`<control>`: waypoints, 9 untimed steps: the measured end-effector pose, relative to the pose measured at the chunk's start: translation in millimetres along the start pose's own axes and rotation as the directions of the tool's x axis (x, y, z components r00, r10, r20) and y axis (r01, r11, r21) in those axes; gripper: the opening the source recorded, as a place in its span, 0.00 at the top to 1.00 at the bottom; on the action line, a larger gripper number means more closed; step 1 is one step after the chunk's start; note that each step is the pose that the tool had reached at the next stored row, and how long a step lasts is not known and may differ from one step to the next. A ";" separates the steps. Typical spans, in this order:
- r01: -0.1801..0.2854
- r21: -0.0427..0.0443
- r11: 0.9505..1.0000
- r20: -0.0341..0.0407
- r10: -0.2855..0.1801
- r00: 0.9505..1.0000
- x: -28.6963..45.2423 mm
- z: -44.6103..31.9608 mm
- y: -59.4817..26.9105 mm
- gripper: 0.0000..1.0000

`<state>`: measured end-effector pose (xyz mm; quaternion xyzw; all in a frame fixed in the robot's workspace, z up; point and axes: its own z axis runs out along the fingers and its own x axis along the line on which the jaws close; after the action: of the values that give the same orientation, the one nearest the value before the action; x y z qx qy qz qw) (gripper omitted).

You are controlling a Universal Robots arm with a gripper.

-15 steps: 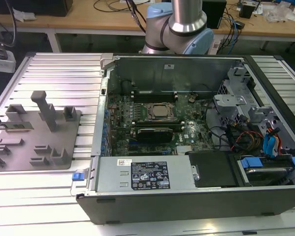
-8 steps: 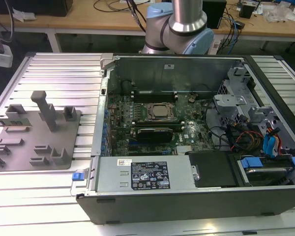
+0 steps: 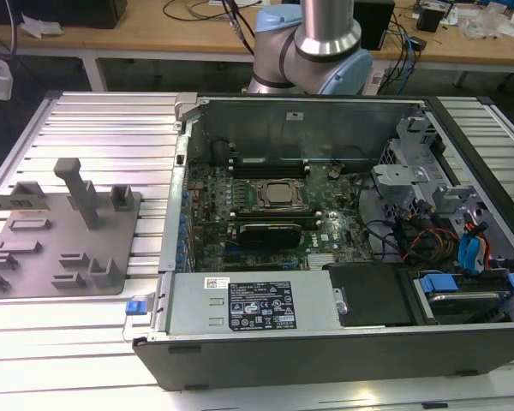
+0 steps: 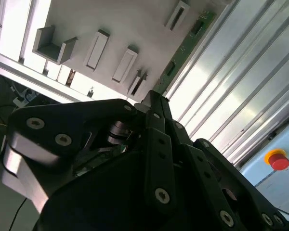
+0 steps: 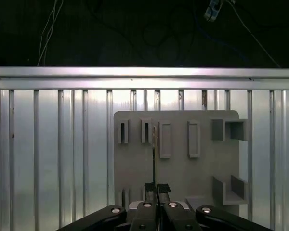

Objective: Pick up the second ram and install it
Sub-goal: 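Pick up the second ram and move it above second insertion slot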

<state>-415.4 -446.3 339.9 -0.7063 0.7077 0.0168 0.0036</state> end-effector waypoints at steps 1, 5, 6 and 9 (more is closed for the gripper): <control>0.000 0.000 1.000 0.000 0.000 1.000 0.0 -1.5 0.0 0.91; 0.000 0.000 1.000 0.001 0.000 1.000 -0.4 -13.5 0.2 0.91; 0.000 0.000 1.000 0.001 0.000 1.000 -0.5 -16.3 0.3 0.91; 0.000 0.000 1.000 0.002 0.000 1.000 -0.8 -26.8 0.5 0.91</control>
<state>-415.3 -446.3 366.8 -0.7063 0.7077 0.0175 0.0043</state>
